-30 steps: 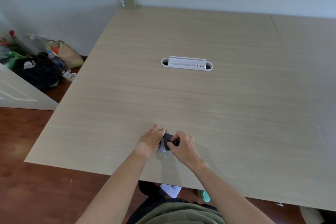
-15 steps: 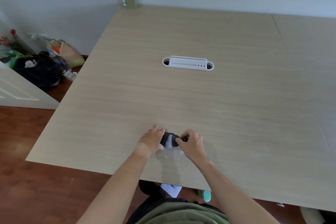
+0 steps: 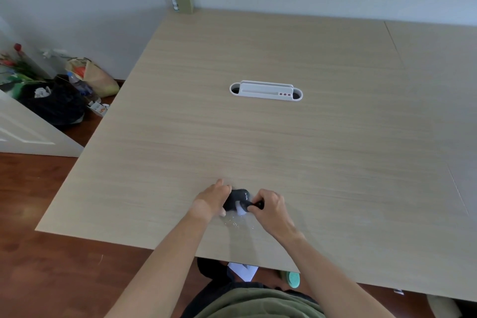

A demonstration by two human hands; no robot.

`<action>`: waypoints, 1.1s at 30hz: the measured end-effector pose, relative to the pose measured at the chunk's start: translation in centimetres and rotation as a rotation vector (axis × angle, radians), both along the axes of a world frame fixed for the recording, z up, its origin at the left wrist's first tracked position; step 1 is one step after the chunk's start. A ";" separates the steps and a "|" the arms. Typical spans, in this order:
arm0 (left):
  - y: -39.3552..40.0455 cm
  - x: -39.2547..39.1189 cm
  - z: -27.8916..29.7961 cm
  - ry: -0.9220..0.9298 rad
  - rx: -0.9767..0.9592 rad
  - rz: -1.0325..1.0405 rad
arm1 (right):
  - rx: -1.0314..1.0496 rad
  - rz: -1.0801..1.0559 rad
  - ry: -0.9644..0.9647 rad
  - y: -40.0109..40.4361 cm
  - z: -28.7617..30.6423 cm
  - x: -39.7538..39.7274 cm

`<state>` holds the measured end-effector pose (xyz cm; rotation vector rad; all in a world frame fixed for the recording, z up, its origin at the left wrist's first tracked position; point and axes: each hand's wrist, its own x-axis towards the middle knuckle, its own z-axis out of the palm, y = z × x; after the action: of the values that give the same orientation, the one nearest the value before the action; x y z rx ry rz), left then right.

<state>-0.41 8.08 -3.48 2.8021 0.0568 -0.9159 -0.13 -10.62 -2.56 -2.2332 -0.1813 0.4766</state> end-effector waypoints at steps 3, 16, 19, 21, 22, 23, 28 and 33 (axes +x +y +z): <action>-0.1 -0.2 -0.1 -0.028 0.013 0.002 | -0.079 -0.098 -0.087 -1.1 -0.2 -0.1; -0.6 -0.8 0.3 -0.072 0.040 0.025 | -0.030 -0.168 -0.121 -0.6 0.6 0.2; -0.6 -0.6 0.3 -0.057 0.033 0.028 | 0.006 -0.235 -0.128 -1.6 1.2 0.8; -0.8 -0.5 0.4 -0.064 0.052 0.019 | 0.055 -0.240 -0.111 -1.1 1.6 0.7; -1.0 -0.4 0.6 -0.077 0.063 0.012 | 0.081 -0.230 -0.089 -0.7 1.7 0.5; -1.2 -0.4 0.7 -0.090 0.069 0.001 | 0.097 -0.211 -0.059 -0.3 1.7 0.3; -1.5 -0.7 0.6 -0.127 0.062 -0.022 | 0.040 -0.209 -0.060 -1.1 0.9 0.3; -2.4 -1.4 0.3 -0.074 -0.044 0.056 | 0.028 -0.269 -0.094 -2.8 1.5 1.3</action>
<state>-1.79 5.64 -3.17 2.7757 0.1029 -0.7906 1.22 -13.43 -1.09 -2.2117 0.0642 0.2227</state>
